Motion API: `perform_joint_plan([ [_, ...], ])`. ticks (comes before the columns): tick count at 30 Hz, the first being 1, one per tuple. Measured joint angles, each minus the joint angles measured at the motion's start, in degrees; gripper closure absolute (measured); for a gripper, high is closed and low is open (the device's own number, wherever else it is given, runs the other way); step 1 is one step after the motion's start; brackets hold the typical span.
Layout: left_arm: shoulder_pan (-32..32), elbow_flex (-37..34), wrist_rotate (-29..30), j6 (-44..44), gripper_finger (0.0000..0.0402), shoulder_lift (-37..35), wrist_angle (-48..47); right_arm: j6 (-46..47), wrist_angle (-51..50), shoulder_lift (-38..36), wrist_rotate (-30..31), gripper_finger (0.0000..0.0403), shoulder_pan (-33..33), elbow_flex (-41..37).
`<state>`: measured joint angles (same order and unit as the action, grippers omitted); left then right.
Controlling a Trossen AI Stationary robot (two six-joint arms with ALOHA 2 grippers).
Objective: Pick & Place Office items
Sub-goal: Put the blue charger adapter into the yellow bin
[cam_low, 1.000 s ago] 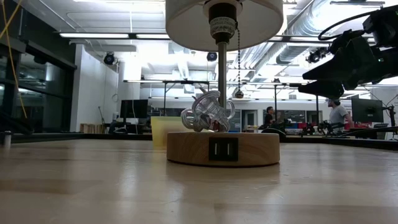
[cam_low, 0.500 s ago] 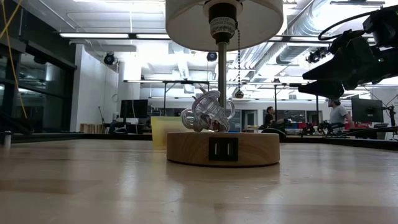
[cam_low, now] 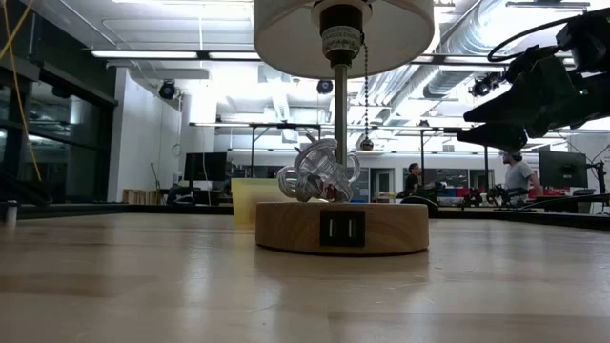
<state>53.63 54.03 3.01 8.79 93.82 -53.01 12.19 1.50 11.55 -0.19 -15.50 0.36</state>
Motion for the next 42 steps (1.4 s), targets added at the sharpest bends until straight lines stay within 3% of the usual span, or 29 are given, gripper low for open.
perform_joint_plan([
  [24, -2.6, 4.4, 0.2, -3.9, 0.0182, -2.8, -1.2, 0.0, 0.0, 0.0, 0.0, 0.0078, 0.0, 0.0],
  [42, -14.6, 4.4, 1.8, -0.3, 0.0183, -7.0, -8.9, 0.0, 0.0, 0.0, 0.0, 0.0078, 0.0, 0.0],
])
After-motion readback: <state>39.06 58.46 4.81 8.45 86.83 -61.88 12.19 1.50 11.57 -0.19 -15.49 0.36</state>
